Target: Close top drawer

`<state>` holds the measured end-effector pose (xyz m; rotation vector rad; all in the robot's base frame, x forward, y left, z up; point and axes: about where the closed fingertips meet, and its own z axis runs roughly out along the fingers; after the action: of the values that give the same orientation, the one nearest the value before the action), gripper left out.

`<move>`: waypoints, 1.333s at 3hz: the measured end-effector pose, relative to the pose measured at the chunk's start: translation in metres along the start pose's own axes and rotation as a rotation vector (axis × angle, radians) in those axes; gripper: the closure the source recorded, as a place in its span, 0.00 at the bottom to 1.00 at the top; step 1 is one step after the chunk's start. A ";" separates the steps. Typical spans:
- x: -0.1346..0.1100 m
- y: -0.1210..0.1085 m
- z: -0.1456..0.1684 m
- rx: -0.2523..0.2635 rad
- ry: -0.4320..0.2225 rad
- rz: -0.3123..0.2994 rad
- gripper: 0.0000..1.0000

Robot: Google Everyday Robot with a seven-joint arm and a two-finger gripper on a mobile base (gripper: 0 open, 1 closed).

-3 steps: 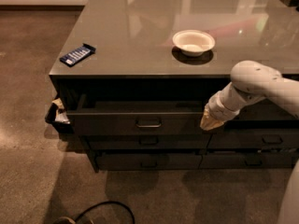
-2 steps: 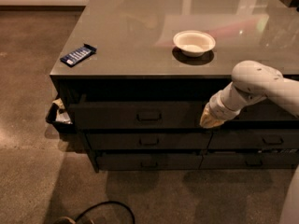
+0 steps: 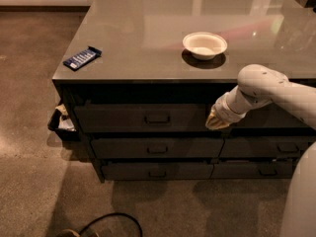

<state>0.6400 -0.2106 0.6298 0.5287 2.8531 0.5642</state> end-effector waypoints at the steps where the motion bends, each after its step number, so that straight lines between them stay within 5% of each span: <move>1: -0.014 0.007 0.007 -0.032 -0.055 0.034 1.00; 3: -0.027 0.004 0.010 -0.081 -0.131 0.102 1.00; 4: -0.022 -0.004 0.005 -0.097 -0.115 0.115 1.00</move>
Offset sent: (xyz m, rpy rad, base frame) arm 0.0401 -0.0041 -0.0010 0.0659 -0.1407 -0.1611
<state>0.6602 -0.2211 0.6260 0.6884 2.6848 0.6647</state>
